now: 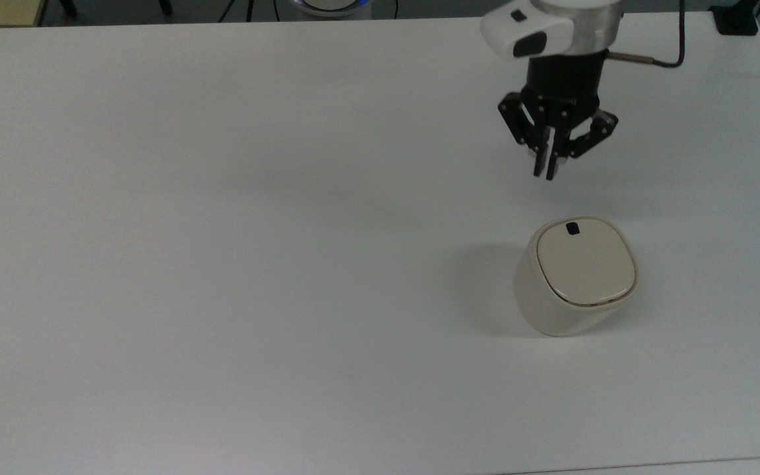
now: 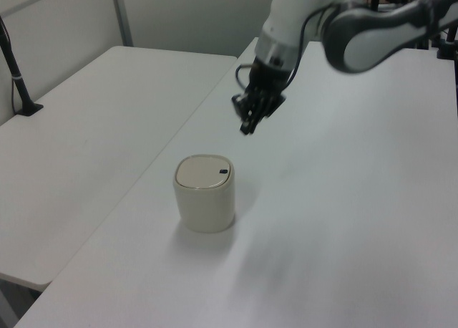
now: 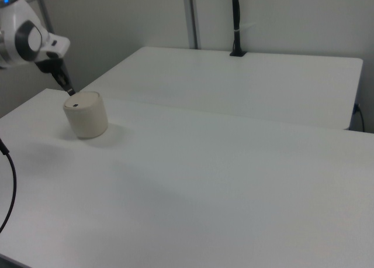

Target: Close the trash bin

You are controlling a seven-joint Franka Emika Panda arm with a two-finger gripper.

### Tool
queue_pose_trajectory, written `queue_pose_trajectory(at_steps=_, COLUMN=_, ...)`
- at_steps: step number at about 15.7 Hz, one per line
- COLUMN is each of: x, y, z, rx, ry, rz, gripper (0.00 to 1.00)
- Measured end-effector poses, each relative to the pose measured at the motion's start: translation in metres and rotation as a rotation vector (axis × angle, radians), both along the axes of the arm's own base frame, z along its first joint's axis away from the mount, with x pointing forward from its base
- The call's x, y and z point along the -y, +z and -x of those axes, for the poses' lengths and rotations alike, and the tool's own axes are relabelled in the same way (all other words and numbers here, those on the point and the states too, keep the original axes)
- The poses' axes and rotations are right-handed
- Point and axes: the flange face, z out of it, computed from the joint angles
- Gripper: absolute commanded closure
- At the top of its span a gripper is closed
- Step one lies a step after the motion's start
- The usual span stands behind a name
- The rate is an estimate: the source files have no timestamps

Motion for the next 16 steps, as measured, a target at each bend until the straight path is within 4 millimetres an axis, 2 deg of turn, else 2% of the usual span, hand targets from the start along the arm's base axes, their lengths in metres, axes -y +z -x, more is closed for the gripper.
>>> queue_pose_trajectory(at_steps=3, x=0.034, y=0.041, z=0.024, rx=-0.090, ry=0.008, rz=0.059, gripper=0.00)
queue_pose_trajectory(at_steps=7, x=0.085, y=0.076, z=0.049, rx=-0.194, ry=0.053, rz=0.107, gripper=0.00)
queue_pose_trajectory(at_steps=12, x=0.152, y=0.094, z=0.082, rx=-0.290, ry=0.173, rz=0.120, gripper=0.00)
queue_pose_trajectory(at_steps=16, x=0.209, y=0.108, z=0.090, rx=-0.272, ry=0.329, rz=0.108, gripper=0.00)
